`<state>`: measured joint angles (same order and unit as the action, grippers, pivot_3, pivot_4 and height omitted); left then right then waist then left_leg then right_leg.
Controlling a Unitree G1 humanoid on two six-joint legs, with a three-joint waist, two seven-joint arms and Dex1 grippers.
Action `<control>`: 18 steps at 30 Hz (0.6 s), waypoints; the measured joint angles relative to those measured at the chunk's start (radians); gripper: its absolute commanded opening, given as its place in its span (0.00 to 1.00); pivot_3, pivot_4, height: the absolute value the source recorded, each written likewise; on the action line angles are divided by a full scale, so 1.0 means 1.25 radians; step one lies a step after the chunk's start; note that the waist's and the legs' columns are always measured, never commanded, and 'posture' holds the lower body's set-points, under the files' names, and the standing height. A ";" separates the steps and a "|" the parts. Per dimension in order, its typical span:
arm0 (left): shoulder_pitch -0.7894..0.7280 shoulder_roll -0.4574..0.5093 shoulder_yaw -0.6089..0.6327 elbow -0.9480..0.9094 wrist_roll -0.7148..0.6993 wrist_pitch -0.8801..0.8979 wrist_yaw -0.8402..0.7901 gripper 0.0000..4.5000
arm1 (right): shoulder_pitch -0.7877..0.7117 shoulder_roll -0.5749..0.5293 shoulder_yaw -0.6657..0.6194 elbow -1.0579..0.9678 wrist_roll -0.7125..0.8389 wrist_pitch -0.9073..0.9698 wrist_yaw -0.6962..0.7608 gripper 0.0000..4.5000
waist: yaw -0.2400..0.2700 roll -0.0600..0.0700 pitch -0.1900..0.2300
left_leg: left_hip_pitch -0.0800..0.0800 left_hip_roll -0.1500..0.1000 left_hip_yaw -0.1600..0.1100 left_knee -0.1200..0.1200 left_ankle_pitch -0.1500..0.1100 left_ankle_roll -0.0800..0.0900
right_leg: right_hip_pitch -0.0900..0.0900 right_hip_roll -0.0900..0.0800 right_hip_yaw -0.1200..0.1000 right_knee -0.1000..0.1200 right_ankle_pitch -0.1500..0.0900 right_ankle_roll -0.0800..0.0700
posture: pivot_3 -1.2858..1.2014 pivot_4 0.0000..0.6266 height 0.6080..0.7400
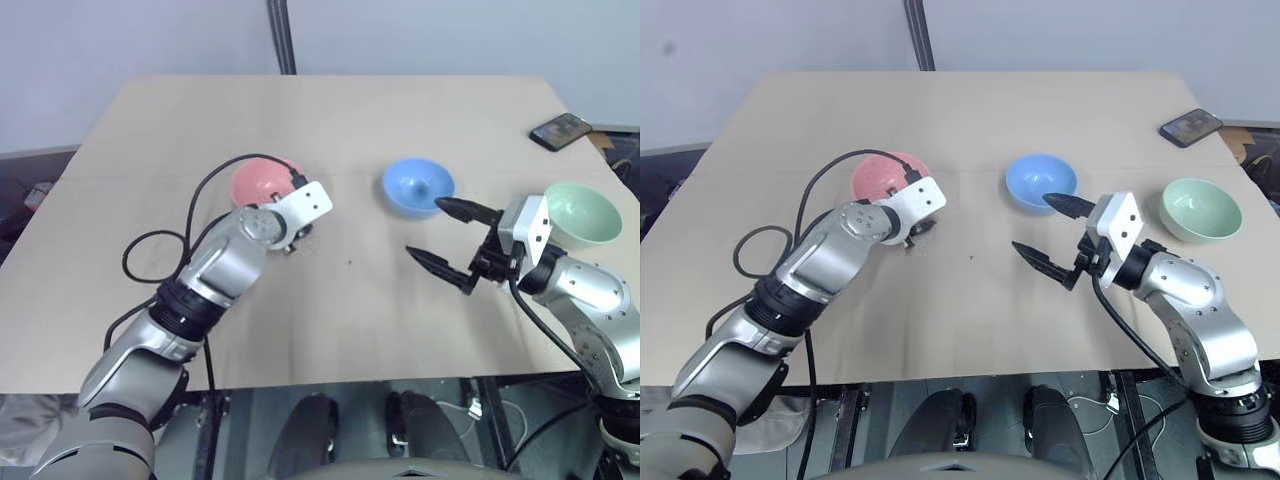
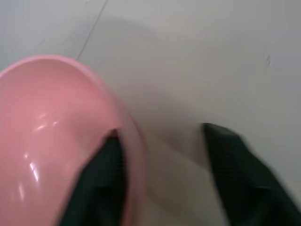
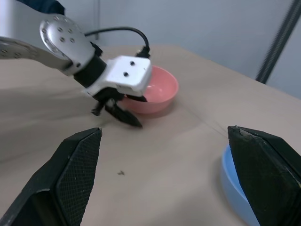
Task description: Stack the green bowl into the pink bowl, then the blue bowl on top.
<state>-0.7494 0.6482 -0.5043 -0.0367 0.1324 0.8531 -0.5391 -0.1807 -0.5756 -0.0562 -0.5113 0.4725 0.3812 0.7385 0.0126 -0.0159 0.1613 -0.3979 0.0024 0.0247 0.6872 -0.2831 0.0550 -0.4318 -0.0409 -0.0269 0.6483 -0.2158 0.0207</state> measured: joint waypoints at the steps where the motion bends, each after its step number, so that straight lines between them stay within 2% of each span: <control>1: 0.000 -0.001 0.007 0.005 0.002 0.003 -0.004 0.01 | 0.002 0.000 0.000 0.000 -0.001 -0.001 -0.004 1.00 | 0.000 0.000 0.000 | 0.000 0.000 0.000 0.000 0.000 0.000 | 0.000 0.000 0.000 0.001 0.000 0.000 | 0.52 0.24 1.00; 4: 0.000 -0.005 0.022 0.008 -0.001 0.008 -0.025 0.01 | 0.009 0.002 0.000 -0.002 -0.004 -0.001 -0.016 1.00 | 0.001 0.000 0.000 | 0.001 0.000 0.000 0.001 -0.001 0.003 | 0.000 -0.001 0.000 0.003 0.000 0.000 | 0.52 0.24 1.00; 8: 0.024 0.003 0.064 -0.062 -0.063 0.003 -0.101 0.01 | 0.033 0.002 -0.004 -0.013 -0.010 -0.001 -0.035 1.00 | 0.002 0.000 0.000 | 0.001 0.000 0.000 0.002 -0.001 0.002 | 0.000 -0.002 0.000 0.004 0.000 0.000 | 0.52 0.24 1.00; 9: 0.073 0.040 0.095 -0.165 -0.128 -0.049 -0.192 0.01 | 0.055 0.003 -0.018 -0.026 -0.010 0.000 -0.052 1.00 | 0.000 0.000 0.000 | 0.001 0.000 0.001 0.002 0.000 0.000 | -0.001 -0.005 0.000 0.004 0.000 0.000 | 0.52 0.24 1.00; 12: 0.119 0.061 0.109 -0.242 -0.171 -0.141 -0.261 0.01 | 0.082 0.002 -0.047 -0.031 -0.012 0.004 -0.073 1.00 | 0.001 0.000 0.000 | 0.001 0.000 0.001 0.002 0.000 -0.001 | 0.000 -0.006 0.000 0.005 0.000 0.000 | 0.52 0.24 1.00; 15: 0.159 0.056 0.109 -0.246 -0.202 -0.259 -0.324 0.01 | 0.131 0.000 -0.072 -0.051 -0.014 0.006 -0.093 1.00 | 0.004 0.000 0.000 | 0.001 0.000 0.000 0.002 0.000 0.000 | 0.000 -0.006 0.000 0.006 0.000 -0.001 | 0.52 0.24 1.00; 18: 0.127 0.017 0.069 -0.182 -0.163 -0.341 -0.338 0.01 | 0.176 0.002 -0.096 -0.074 -0.017 0.006 -0.114 1.00 | 0.010 0.000 0.000 | 0.003 -0.002 0.000 0.004 -0.001 0.002 | 0.001 -0.003 -0.001 0.007 0.000 0.000 | 0.52 0.24 1.00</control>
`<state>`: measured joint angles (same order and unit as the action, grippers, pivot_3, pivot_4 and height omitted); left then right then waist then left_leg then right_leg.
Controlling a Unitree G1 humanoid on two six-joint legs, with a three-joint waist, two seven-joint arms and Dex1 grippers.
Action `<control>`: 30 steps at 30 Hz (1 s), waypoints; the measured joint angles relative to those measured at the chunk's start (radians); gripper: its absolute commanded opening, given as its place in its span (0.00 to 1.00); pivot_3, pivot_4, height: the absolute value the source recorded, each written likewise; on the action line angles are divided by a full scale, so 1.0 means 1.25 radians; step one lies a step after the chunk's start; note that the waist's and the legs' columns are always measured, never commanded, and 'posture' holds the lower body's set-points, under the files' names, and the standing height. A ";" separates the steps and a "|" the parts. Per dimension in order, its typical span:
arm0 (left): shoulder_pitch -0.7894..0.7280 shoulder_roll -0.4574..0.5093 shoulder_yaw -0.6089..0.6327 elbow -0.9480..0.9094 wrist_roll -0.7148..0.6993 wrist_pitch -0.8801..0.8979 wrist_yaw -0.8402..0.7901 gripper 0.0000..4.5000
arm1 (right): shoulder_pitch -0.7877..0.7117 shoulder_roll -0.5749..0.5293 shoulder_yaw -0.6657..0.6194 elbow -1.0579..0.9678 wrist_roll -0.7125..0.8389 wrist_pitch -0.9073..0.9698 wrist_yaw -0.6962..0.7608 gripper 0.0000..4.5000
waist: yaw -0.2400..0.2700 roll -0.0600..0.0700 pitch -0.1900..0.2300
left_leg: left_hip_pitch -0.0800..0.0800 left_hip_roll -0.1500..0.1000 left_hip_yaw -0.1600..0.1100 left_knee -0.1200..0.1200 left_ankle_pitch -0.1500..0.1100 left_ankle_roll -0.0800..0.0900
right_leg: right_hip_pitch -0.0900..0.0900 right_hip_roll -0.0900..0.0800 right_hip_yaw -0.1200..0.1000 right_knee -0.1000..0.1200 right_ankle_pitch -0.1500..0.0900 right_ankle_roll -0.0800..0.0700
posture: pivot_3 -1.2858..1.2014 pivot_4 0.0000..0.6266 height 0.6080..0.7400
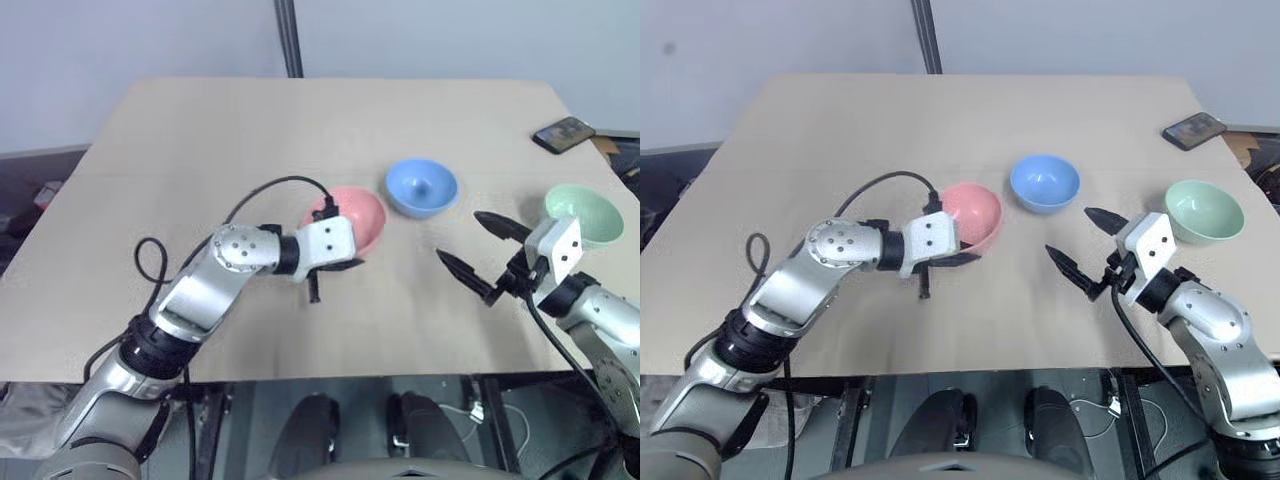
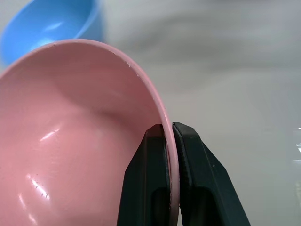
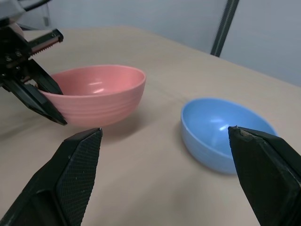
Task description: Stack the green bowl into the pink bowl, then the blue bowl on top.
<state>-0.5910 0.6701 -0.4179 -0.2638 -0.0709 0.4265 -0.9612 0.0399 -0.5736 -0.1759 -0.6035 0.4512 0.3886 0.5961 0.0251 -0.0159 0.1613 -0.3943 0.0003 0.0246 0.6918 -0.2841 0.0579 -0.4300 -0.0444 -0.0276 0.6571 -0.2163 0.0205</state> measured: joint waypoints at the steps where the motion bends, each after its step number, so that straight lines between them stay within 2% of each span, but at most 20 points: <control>1: -0.008 -0.013 -0.014 0.020 0.015 -0.025 -0.001 0.01 | 0.009 0.000 -0.002 -0.008 -0.001 0.000 -0.007 1.00 | -0.002 0.000 0.000 | 0.000 0.000 0.000 0.001 0.000 0.000 | 0.000 0.001 0.000 0.000 0.000 0.000 | 0.52 0.24 1.00; 2: -0.011 -0.024 -0.024 0.035 0.023 -0.040 -0.006 0.01 | 0.016 0.000 -0.003 -0.013 -0.002 0.000 -0.011 1.00 | -0.004 0.000 0.000 | 0.000 0.000 0.001 0.002 0.000 0.000 | 0.000 0.001 0.001 0.000 0.000 0.000 | 0.52 0.24 1.00; 5: -0.012 -0.067 -0.042 0.073 0.015 -0.054 -0.046 0.25 | 0.054 0.000 -0.010 -0.036 -0.010 0.000 -0.025 1.00 | -0.010 0.000 0.000 | 0.000 0.001 0.001 0.003 0.000 0.000 | 0.000 0.002 0.001 0.002 0.000 0.001 | 0.52 0.24 1.00; 6: -0.012 -0.070 -0.044 0.075 0.012 -0.055 -0.050 0.38 | 0.055 0.000 -0.010 -0.038 -0.010 0.000 -0.027 1.00 | -0.012 0.000 0.000 | 0.000 0.002 0.001 0.003 0.000 0.000 | 0.000 0.003 0.001 0.002 0.000 0.001 | 0.52 0.24 1.00; 7: -0.012 -0.075 -0.043 0.075 0.007 -0.059 -0.058 0.44 | 0.055 0.000 -0.011 -0.039 -0.010 0.000 -0.030 1.00 | -0.012 0.000 0.000 | 0.000 0.002 0.001 0.003 0.000 0.000 | 0.000 0.003 0.002 0.002 0.000 0.001 | 0.52 0.24 1.00; 9: -0.012 -0.074 -0.040 0.075 0.001 -0.061 -0.069 0.62 | 0.054 0.000 -0.014 -0.040 -0.011 0.000 -0.031 1.00 | -0.011 0.000 0.000 | 0.000 0.002 0.001 0.003 0.000 0.000 | 0.000 0.004 0.001 0.002 0.000 0.000 | 0.52 0.24 1.00; 12: -0.008 -0.068 -0.016 0.074 -0.010 -0.049 -0.072 0.95 | 0.047 -0.002 -0.014 -0.040 -0.018 0.000 -0.033 1.00 | -0.010 0.000 0.000 | 0.000 0.003 0.000 0.004 0.000 0.000 | 0.000 0.004 0.001 0.003 0.000 0.001 | 0.52 0.24 1.00; 13: 0.002 -0.058 0.003 0.063 -0.019 -0.037 -0.072 0.99 | 0.040 -0.003 -0.013 -0.036 -0.022 0.000 -0.032 1.00 | -0.011 0.000 0.000 | 0.000 0.003 0.001 0.004 0.000 0.000 | 0.000 0.004 0.002 0.003 0.000 0.001 | 0.52 0.24 1.00; 17: 0.042 -0.047 0.083 0.009 -0.082 0.053 -0.060 0.99 | -0.002 -0.016 -0.003 0.001 -0.048 -0.001 -0.029 1.00 | -0.011 0.000 0.000 | -0.001 0.003 0.001 0.005 0.000 0.000 | 0.000 0.004 0.002 0.003 0.000 0.001 | 0.52 0.24 1.00; 21: 0.093 -0.027 0.209 -0.052 -0.180 0.154 -0.040 0.99 | -0.063 -0.046 0.009 0.059 -0.102 0.007 -0.043 1.00 | -0.010 0.000 0.000 | -0.001 0.003 0.000 0.006 0.000 0.000 | 0.000 0.003 0.001 0.003 0.000 0.001 | 0.52 0.24 1.00; 23: 0.132 -0.076 0.305 -0.059 -0.266 0.166 -0.024 0.99 | -0.112 -0.052 0.011 0.111 -0.121 0.030 -0.059 1.00 | -0.009 0.000 0.000 | -0.001 0.003 0.001 0.006 0.000 0.000 | 0.000 0.002 0.001 0.003 0.000 0.000 | 0.52 0.24 1.00; 24: 0.158 -0.108 0.360 -0.061 -0.312 0.130 -0.022 0.99 | -0.151 -0.050 0.010 0.149 -0.125 0.055 -0.074 1.00 | -0.009 0.000 0.000 | -0.001 0.003 0.000 0.007 0.000 0.000 | 0.000 0.000 0.001 0.003 0.000 0.000 | 0.52 0.24 1.00; 25: 0.169 -0.111 0.375 -0.062 -0.327 0.116 -0.023 0.99 | -0.168 -0.049 0.006 0.163 -0.126 0.067 -0.084 1.00 | -0.009 0.000 0.000 | -0.001 0.003 0.001 0.007 0.000 0.000 | 0.000 -0.001 0.001 0.003 0.000 0.000 | 0.52 0.24 1.00; 30: 0.266 0.014 0.487 -0.047 -0.401 0.090 -0.129 0.99 | -0.301 -0.066 -0.019 0.342 -0.148 0.191 -0.154 1.00 | -0.009 0.001 0.001 | -0.001 0.003 0.001 0.006 0.000 0.000 | -0.001 0.002 0.001 0.003 -0.001 -0.002 | 0.52 0.24 1.00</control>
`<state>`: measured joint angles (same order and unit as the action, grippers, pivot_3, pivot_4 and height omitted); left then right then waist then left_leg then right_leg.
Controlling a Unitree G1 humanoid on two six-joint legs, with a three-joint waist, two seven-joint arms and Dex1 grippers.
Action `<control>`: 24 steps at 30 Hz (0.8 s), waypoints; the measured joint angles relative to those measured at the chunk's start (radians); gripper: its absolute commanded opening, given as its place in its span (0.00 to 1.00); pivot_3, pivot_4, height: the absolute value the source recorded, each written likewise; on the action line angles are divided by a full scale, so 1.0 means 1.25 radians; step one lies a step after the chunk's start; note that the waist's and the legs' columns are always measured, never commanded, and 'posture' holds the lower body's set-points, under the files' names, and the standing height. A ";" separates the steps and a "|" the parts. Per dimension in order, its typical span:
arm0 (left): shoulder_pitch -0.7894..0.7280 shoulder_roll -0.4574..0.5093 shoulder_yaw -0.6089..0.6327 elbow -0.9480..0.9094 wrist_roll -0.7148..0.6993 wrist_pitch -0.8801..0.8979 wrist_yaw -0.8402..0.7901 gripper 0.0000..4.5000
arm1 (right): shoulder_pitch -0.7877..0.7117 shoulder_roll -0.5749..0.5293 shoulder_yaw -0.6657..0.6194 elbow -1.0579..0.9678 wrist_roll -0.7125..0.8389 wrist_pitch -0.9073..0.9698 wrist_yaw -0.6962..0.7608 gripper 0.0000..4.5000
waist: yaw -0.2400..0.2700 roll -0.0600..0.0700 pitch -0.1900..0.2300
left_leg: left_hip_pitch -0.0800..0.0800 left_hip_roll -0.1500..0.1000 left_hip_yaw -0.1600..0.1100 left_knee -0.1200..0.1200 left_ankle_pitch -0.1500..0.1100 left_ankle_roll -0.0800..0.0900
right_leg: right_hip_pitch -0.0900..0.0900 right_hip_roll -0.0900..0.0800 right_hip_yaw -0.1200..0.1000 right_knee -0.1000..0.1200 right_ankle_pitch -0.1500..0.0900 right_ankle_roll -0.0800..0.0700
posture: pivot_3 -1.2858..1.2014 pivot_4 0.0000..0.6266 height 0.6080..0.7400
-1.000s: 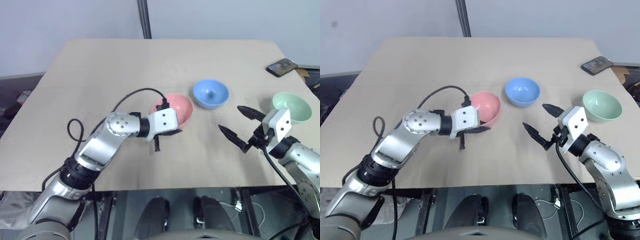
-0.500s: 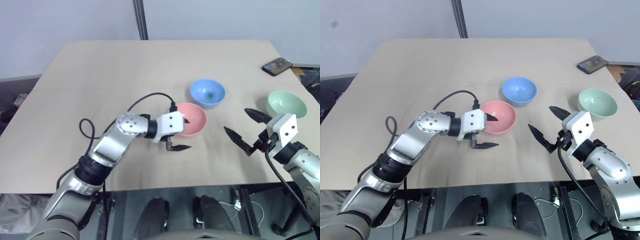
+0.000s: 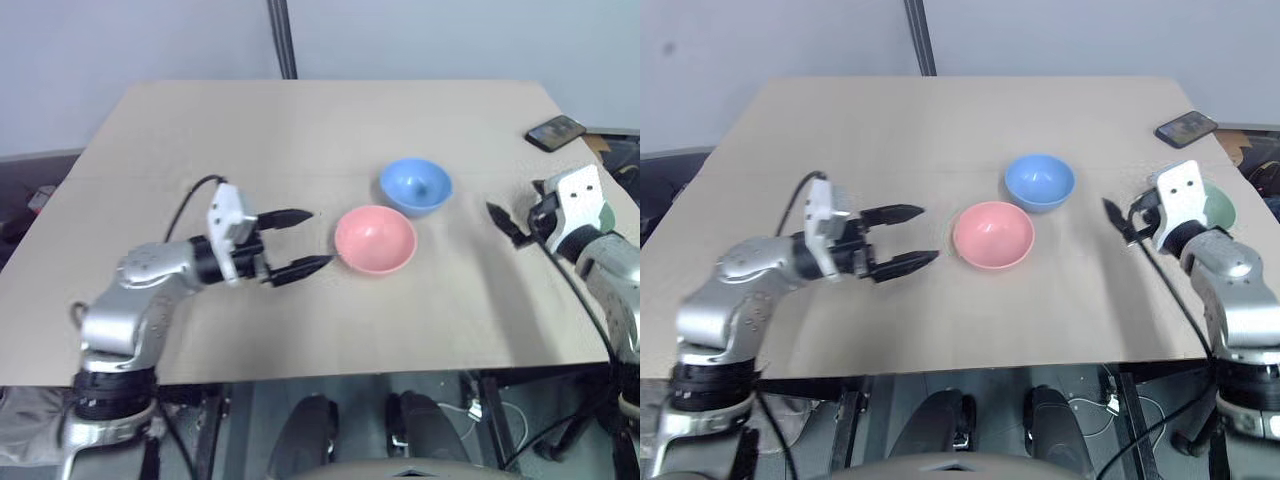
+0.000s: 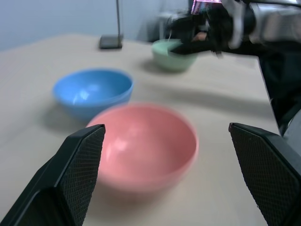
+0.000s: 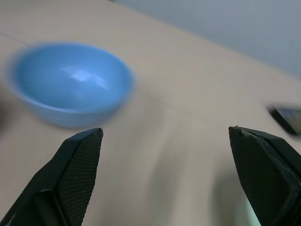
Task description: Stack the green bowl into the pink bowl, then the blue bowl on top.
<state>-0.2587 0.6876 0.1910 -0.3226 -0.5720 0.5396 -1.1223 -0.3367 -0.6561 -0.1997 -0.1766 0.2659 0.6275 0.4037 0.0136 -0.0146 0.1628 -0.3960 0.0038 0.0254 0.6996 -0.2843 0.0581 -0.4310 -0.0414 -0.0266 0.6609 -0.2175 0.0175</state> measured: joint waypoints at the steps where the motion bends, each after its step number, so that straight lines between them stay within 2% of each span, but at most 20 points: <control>1: 0.011 0.013 0.011 0.003 -0.010 -0.004 -0.018 0.99 | -0.023 -0.002 0.000 0.028 -0.001 0.016 -0.001 1.00 | 0.000 0.000 0.000 | 0.000 0.000 0.000 0.000 0.000 0.000 | 0.000 0.000 0.000 0.000 0.000 0.000 | 0.52 0.24 1.00; 4: 0.028 0.051 0.035 0.012 -0.055 -0.023 -0.093 0.99 | -0.118 -0.024 0.007 0.156 -0.005 0.075 0.012 1.00 | 0.001 0.000 0.000 | -0.001 -0.001 0.000 0.000 -0.001 0.001 | 0.000 -0.002 0.000 -0.001 0.000 -0.001 | 0.52 0.24 1.00; 6: 0.032 0.066 0.048 0.016 -0.071 -0.037 -0.121 0.99 | -0.141 -0.036 0.010 0.197 -0.006 0.094 0.025 1.00 | 0.002 0.000 0.000 | -0.001 -0.001 0.000 0.000 -0.001 0.002 | 0.000 -0.002 0.000 -0.001 0.000 0.000 | 0.52 0.24 1.00; 7: 0.032 0.071 0.051 0.018 -0.076 -0.042 -0.131 1.00 | -0.151 -0.039 0.014 0.219 -0.006 0.104 0.032 0.94 | 0.000 0.000 0.000 | -0.001 -0.001 0.000 0.000 -0.001 0.002 | 0.000 -0.002 0.000 -0.001 0.000 0.000 | 0.52 0.24 1.00; 9: 0.031 0.076 0.055 0.020 -0.083 -0.051 -0.140 1.00 | -0.163 -0.046 0.027 0.258 -0.012 0.114 0.046 0.81 | -0.001 0.001 0.001 | -0.001 -0.001 0.000 0.000 -0.001 0.002 | 0.000 -0.002 0.000 -0.001 0.000 0.000 | 0.52 0.24 1.00; 11: 0.032 0.079 0.057 0.023 -0.088 -0.055 -0.146 1.00 | -0.176 -0.058 0.048 0.296 -0.020 0.125 0.064 0.59 | -0.002 0.002 0.001 | -0.001 -0.001 0.001 0.000 -0.001 0.002 | 0.000 -0.003 0.001 -0.001 0.001 0.001 | 0.52 0.24 1.00; 12: 0.035 0.082 0.057 0.023 -0.089 -0.056 -0.146 1.00 | -0.184 -0.062 0.055 0.310 -0.023 0.127 0.072 0.51 | -0.002 0.002 0.001 | -0.001 -0.001 0.001 0.000 -0.001 0.002 | 0.000 -0.003 0.001 -0.001 0.001 0.001 | 0.52 0.24 1.00; 13: 0.039 0.086 0.057 0.023 -0.093 -0.057 -0.147 1.00 | -0.189 -0.066 0.060 0.317 -0.026 0.129 0.077 0.37 | -0.002 0.002 0.001 | -0.001 -0.001 0.001 0.000 -0.001 0.002 | 0.000 -0.003 0.001 -0.002 0.001 0.001 | 0.52 0.24 1.00; 16: 0.047 0.087 0.058 0.023 -0.097 -0.058 -0.145 1.00 | -0.200 -0.077 0.068 0.335 -0.038 0.132 0.090 0.02 | -0.002 0.002 0.001 | -0.001 -0.001 0.001 0.000 -0.001 0.002 | 0.000 -0.004 0.001 -0.002 0.001 0.001 | 0.52 0.24 1.00; 24: 0.053 0.085 0.057 0.019 -0.103 -0.058 -0.113 1.00 | -0.197 -0.084 0.084 0.329 -0.071 0.083 0.105 0.00 | -0.002 0.002 0.001 | -0.001 -0.001 0.001 0.000 -0.001 0.002 | 0.000 -0.004 0.000 -0.002 0.001 0.002 | 0.52 0.24 1.00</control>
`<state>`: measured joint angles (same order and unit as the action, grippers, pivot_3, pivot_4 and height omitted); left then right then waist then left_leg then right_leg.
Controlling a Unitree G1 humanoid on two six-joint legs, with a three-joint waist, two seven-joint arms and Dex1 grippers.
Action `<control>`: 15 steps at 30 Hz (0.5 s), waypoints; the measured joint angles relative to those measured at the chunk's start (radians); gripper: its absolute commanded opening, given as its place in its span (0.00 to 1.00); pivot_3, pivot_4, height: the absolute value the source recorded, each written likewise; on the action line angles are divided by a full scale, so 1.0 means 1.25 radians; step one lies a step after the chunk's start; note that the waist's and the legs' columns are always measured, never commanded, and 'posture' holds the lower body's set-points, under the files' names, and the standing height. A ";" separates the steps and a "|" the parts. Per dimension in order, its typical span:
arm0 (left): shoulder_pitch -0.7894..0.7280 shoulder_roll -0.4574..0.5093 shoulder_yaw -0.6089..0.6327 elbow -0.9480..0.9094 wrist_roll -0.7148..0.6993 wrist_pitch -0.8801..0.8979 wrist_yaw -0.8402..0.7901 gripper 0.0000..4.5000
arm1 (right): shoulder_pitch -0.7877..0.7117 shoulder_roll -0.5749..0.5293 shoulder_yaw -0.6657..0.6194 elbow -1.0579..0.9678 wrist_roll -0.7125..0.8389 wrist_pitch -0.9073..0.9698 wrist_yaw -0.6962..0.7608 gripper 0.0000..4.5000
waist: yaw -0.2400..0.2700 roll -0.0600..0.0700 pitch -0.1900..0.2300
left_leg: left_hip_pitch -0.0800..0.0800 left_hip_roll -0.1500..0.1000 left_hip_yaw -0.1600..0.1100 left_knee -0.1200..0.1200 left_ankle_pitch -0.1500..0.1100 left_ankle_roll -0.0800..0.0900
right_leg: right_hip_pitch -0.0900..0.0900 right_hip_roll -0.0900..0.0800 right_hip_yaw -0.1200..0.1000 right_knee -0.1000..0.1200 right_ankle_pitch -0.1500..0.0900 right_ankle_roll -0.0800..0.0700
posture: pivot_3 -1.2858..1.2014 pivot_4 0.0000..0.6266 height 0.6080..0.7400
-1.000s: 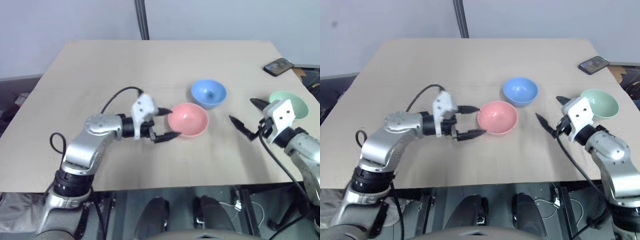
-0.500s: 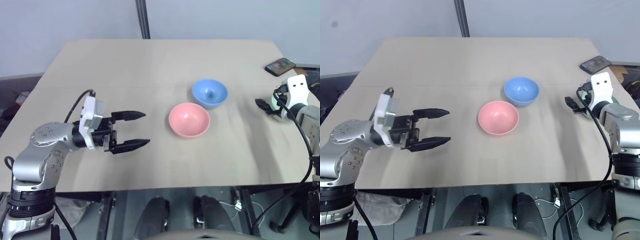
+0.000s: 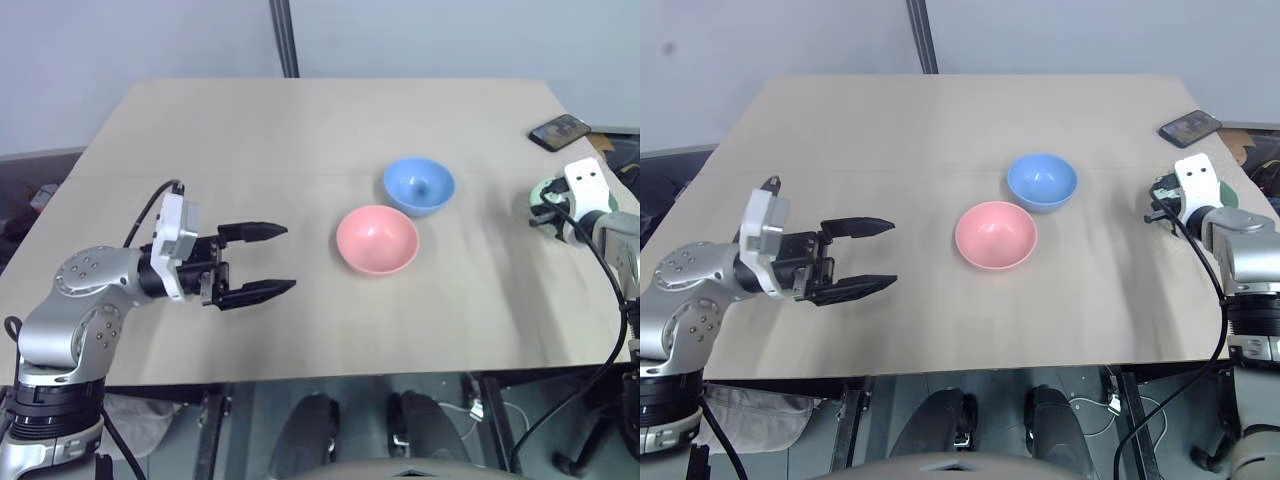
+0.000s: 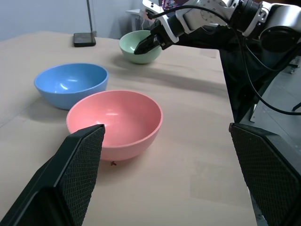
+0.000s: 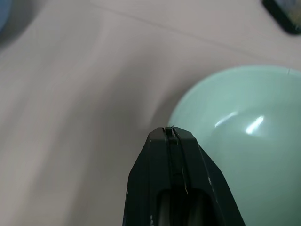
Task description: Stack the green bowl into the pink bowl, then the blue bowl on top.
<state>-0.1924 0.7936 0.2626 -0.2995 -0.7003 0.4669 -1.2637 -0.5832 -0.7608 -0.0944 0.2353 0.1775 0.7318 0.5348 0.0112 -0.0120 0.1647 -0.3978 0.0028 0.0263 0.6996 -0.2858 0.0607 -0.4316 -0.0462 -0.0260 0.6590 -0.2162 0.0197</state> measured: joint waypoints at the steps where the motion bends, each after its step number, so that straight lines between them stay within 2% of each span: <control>1: 0.000 -0.001 0.000 -0.001 0.000 0.000 0.004 1.00 | 0.008 -0.004 0.000 -0.019 -0.004 -0.012 0.004 0.00 | 0.000 0.000 0.000 | 0.000 0.000 0.000 0.000 0.000 0.000 | 0.000 0.000 0.000 0.000 0.000 0.000 | 0.52 0.24 1.00; 6: -0.003 -0.011 -0.005 -0.002 0.000 -0.003 0.023 1.00 | 0.048 -0.016 -0.002 -0.096 -0.008 -0.042 0.024 0.00 | 0.001 0.000 0.000 | 0.000 0.000 0.000 0.000 0.000 0.000 | 0.000 0.000 0.000 0.000 0.000 0.000 | 0.52 0.24 1.00; 7: -0.006 -0.013 -0.011 -0.001 0.000 -0.005 0.025 1.00 | 0.058 -0.017 -0.002 -0.113 -0.007 -0.045 0.033 0.11 | 0.001 0.000 0.000 | 0.000 0.000 0.000 0.000 0.000 0.000 | 0.000 0.000 0.000 0.000 0.000 0.000 | 0.52 0.24 1.00; 8: -0.007 -0.013 -0.013 -0.001 0.001 -0.006 0.026 1.00 | 0.060 -0.017 -0.002 -0.117 -0.006 -0.046 0.036 0.12 | 0.001 0.000 0.000 | 0.000 0.000 0.000 0.000 0.000 0.000 | 0.000 0.000 0.000 0.000 0.000 0.000 | 0.52 0.24 1.00; 9: -0.011 -0.014 -0.018 -0.001 0.001 -0.008 0.030 1.00 | 0.062 -0.017 -0.005 -0.126 -0.006 -0.044 0.031 0.18 | 0.001 0.000 0.000 | 0.000 0.000 0.000 0.000 0.000 0.000 | 0.000 0.000 0.000 0.000 0.000 0.000 | 0.52 0.24 1.00; 14: -0.018 -0.015 -0.025 0.001 0.000 -0.011 0.037 1.00 | 0.062 -0.016 -0.042 -0.132 -0.025 -0.033 -0.034 0.71 | 0.001 0.000 0.000 | 0.000 0.000 0.000 0.000 0.000 0.000 | 0.000 0.000 0.000 0.000 0.000 0.000 | 0.52 0.24 1.00; 15: -0.018 -0.015 -0.027 0.002 0.000 -0.011 0.039 1.00 | 0.062 -0.014 -0.046 -0.126 -0.028 -0.030 -0.048 0.71 | 0.001 0.000 0.000 | 0.000 0.000 0.000 0.000 0.000 0.000 | 0.000 0.000 0.000 0.000 0.000 0.000 | 0.52 0.24 1.00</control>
<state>-0.2153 0.7752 0.2284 -0.2976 -0.6997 0.4530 -1.2149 -0.5062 -0.7786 -0.1524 0.0776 0.1420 0.6945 0.4752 0.0121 -0.0119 0.1647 -0.3979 0.0029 0.0262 0.6994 -0.2859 0.0606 -0.4316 -0.0465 -0.0262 0.6586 -0.2164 0.0195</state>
